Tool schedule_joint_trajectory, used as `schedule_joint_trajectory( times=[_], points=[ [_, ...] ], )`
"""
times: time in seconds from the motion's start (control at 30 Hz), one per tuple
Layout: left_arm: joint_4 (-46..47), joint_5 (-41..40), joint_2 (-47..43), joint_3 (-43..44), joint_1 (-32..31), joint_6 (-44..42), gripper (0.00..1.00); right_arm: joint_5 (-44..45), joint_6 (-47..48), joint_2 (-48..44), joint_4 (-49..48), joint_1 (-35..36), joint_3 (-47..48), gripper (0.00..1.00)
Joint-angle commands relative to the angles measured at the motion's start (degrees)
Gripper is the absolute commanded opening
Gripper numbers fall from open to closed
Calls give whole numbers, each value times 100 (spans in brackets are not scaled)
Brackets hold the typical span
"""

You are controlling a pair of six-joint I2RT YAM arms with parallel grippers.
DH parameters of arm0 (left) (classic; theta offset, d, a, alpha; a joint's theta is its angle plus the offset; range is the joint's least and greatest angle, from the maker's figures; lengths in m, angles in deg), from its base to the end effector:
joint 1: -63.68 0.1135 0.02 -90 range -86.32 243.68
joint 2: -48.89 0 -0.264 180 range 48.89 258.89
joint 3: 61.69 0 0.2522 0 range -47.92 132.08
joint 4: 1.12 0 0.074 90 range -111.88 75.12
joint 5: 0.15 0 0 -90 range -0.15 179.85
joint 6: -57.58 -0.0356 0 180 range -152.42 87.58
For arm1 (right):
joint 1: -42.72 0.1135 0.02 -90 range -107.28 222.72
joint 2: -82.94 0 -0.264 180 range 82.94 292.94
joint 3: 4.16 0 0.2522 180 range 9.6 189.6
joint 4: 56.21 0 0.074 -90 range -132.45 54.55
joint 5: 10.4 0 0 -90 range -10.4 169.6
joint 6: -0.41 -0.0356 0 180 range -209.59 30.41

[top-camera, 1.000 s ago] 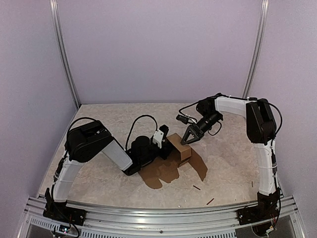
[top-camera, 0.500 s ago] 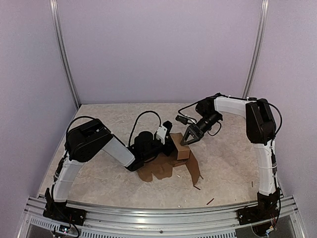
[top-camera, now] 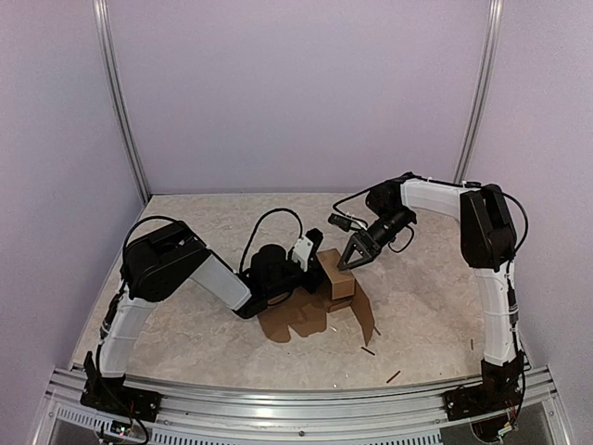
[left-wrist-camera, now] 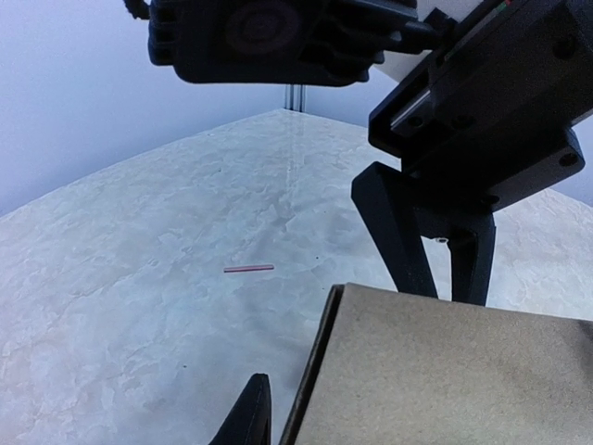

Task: Fold the paper box

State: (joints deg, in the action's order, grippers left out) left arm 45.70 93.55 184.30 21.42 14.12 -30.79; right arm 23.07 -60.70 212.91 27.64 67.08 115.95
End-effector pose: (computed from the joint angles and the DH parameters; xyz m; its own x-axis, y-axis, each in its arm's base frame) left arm 0.3039 -0.3602 0.0888 -0.0847 0.0556 -0.9949 0.7991 0.6002 -0.0345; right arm 0.3813 0.2052 0.1792 -0.7098 -0.6139 -0.3455 -0.5953 0.2605 0.7601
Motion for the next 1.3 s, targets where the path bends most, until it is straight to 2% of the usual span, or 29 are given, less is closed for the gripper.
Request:
schedule_joint_trajectory(
  times=[0.0,0.4,0.83,0.9,1.07,1.17,1.27],
  points=[
    [-285,157,120,28,17,-114,21,-61,38,47,61,64,172,75],
    [-699,105,295,378,8,-145,20,94,12,132,40,57,200,75],
    [-903,-117,401,598,-32,-266,2,48,3,175,10,65,198,74],
    [-1203,-447,448,751,-95,-253,0,-36,3,207,17,79,197,74],
    [-2081,-2120,559,1296,-274,133,0,-412,65,200,57,257,33,74],
    [-2083,-2369,572,1322,-308,126,0,-546,149,220,146,300,70,74],
    [-1930,-2195,497,1116,-294,218,0,-525,155,215,183,264,146,75]
  ],
)
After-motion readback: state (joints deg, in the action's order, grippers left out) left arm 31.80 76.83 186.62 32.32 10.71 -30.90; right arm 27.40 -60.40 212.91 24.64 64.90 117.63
